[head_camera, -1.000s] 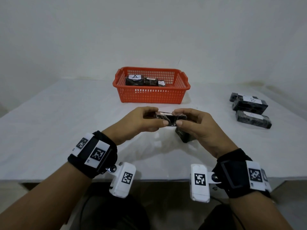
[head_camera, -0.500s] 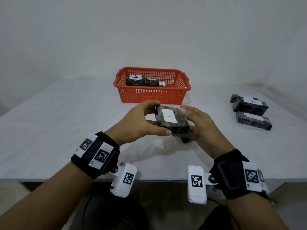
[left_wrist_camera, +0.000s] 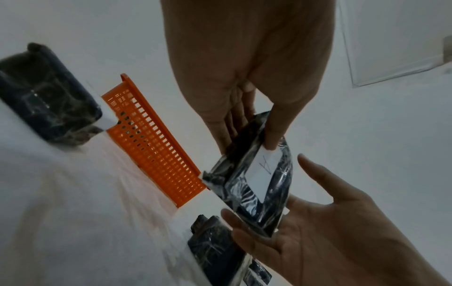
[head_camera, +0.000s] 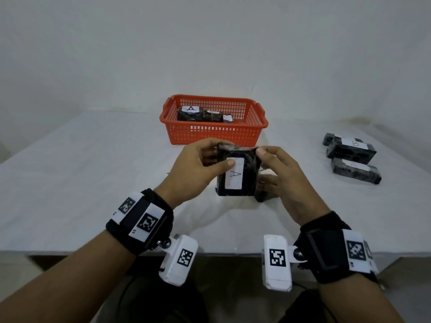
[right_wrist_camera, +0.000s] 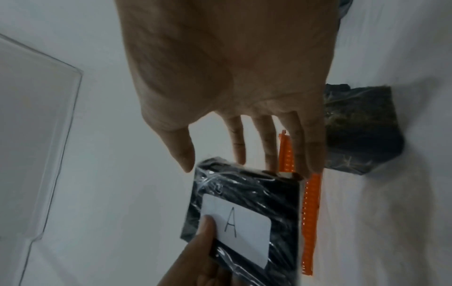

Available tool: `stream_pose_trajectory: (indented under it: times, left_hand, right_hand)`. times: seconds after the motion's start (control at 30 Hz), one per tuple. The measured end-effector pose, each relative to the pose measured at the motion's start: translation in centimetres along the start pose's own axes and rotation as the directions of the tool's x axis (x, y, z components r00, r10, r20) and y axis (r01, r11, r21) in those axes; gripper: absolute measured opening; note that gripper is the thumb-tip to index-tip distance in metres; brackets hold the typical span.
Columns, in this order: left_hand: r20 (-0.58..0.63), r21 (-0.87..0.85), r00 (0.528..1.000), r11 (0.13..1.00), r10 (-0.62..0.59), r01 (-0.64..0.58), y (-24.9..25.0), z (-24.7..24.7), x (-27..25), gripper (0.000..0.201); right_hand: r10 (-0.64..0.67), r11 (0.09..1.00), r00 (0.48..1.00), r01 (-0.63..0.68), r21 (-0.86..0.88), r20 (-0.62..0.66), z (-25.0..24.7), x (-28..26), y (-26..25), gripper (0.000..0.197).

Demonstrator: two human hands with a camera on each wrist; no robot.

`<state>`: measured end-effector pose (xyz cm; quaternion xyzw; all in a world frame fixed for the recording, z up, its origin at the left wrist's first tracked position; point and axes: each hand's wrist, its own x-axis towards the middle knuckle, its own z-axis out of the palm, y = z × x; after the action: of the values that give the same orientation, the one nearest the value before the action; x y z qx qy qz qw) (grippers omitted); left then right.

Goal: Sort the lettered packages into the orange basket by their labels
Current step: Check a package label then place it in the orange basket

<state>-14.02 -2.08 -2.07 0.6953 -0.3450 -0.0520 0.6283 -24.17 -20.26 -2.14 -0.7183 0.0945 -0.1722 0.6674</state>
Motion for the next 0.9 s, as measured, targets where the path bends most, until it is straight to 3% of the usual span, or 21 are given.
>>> stream_pose_trajectory:
  times: [0.1,0.2,0.33,0.5,0.57,0.7,0.9]
  left_hand:
    - [0.012,-0.018,0.999,0.999,0.047,-0.046,0.3,-0.2,0.2,0.034]
    - [0.052,-0.016,0.995,0.996,0.086,-0.085,0.6,-0.4,0.4,0.036]
    - [0.107,0.045,0.988,0.992,0.115,-0.121,0.7,-0.2,0.3,0.032]
    - [0.215,0.072,0.97,0.993,-0.109,0.096,0.5,0.1,0.0,0.057]
    - [0.235,0.063,0.955,0.984,-0.179,0.169,0.2,0.3,-0.1,0.059]
    - [0.194,0.039,0.953,0.973,-0.232,0.229,-0.1,0.5,-0.1,0.061]
    - [0.262,0.007,0.933,0.968,-0.246,0.253,-0.1,0.1,-0.5,0.047]
  right_hand:
    - [0.089,0.996,0.993,-0.087,-0.024,0.081,-0.1,0.1,-0.3,0.058]
    - [0.104,0.994,0.985,-0.105,0.006,0.138,0.1,0.1,-0.9,0.048]
    - [0.079,0.997,0.993,-0.08,0.001,0.086,0.2,0.4,-1.0,0.032]
    - [0.018,1.0,0.998,-0.017,-0.019,0.063,0.0,0.3,-0.6,0.027]
    - [0.016,0.999,0.997,-0.013,-0.035,0.072,0.0,0.2,-0.5,0.034]
    - [0.038,0.999,0.989,-0.037,-0.015,0.145,0.6,0.0,-0.3,0.048]
    - [0.052,0.999,0.988,-0.052,-0.008,0.145,0.0,0.2,-0.5,0.036]
